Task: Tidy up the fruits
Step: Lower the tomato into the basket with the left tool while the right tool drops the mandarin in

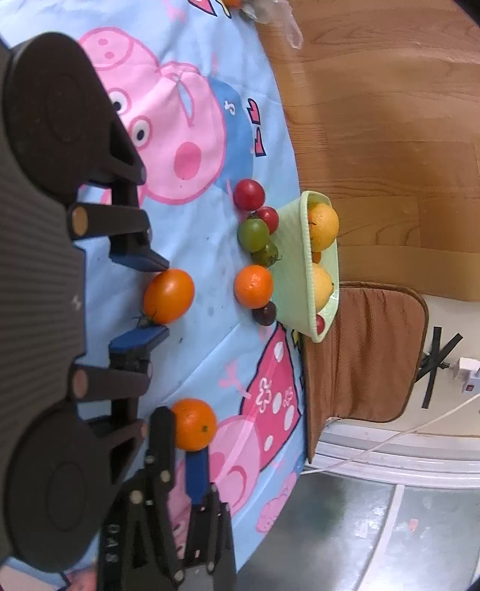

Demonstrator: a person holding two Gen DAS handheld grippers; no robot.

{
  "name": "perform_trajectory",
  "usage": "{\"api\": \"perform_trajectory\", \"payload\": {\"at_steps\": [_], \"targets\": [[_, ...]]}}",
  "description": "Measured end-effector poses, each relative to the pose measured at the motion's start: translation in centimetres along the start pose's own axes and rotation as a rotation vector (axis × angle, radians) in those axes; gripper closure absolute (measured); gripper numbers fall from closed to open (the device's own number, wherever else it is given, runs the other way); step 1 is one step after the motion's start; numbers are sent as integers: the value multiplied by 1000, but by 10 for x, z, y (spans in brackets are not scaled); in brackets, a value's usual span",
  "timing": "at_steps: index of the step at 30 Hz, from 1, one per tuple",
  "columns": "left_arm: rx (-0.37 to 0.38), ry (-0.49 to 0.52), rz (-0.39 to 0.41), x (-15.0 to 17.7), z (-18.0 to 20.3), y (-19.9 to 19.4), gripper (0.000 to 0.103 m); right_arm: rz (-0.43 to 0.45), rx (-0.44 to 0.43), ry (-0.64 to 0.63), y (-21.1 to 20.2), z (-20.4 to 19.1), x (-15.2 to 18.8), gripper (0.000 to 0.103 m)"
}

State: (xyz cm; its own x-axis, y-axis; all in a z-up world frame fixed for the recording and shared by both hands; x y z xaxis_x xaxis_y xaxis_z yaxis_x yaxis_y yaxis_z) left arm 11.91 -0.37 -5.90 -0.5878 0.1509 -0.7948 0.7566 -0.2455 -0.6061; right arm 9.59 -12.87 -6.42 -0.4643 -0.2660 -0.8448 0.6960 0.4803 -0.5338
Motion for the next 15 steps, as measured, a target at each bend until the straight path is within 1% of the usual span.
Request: {"api": "perform_trajectory", "payload": {"at_steps": [3,8,10,11,15], "targets": [[11,-12,21,-15,-6,-4,71,34,11,-13,1,4,-16,64],[-27,18,93,-63,-18,3,70,98,20,-63,17,11,-59,64],[-47,29,113,-83,-24,16,70,124,32,-73,29,17,-76,64],[-58,31,110,-94,-28,27,70,131,38,-66,38,22,-86,64],[-89,27,88,-120,-38,66,70,130,58,20,72,56,-110,64]]}}
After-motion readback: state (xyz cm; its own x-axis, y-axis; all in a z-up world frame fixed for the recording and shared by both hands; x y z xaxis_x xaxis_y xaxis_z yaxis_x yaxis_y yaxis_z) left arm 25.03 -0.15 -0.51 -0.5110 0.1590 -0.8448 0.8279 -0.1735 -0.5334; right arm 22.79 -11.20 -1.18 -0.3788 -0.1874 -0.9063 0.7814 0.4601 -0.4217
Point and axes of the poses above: each gripper's, at about its wrist camera, not at the fingertips, and y roughly the way its jaws point, z to its right, x to its underside, the point moved 8 cm from there along y, roughly the way its jaws point, and after that the axes turned 3 degrees about -x, right-handed, at the moved point
